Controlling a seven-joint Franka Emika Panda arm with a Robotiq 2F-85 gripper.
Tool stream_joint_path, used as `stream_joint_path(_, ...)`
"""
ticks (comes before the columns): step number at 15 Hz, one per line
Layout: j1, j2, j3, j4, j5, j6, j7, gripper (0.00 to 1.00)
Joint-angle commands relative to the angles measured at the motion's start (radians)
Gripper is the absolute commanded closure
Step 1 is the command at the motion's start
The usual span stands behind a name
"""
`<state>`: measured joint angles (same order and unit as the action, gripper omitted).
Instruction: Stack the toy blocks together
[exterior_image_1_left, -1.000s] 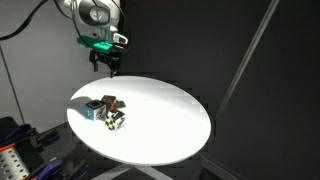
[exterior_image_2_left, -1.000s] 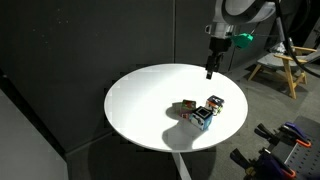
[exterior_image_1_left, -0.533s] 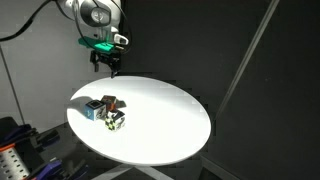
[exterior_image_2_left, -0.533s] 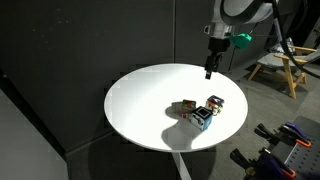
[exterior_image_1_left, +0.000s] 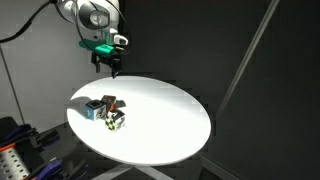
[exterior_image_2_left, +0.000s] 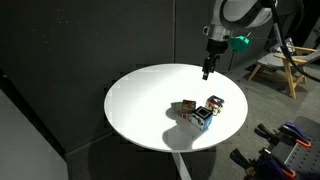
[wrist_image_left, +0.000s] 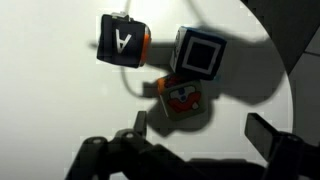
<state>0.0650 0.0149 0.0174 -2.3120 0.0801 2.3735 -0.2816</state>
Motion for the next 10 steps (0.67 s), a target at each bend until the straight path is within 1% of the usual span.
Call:
stream_joint_path(1,-0.004,0.026,0.021,-0.028,0.027,0.132,-0.044,0.0)
stream_joint_path(5,-0.004,0.086,0.048,-0.027,0.02,0.206,-0.053,0.0)
stream_joint_path(7,-0.006,0.117,0.059,-0.011,0.011,0.205,-0.044,0.0)
stream_joint_path(10,-0.007,0.166,0.073,0.03,0.005,0.174,-0.025,0.0)
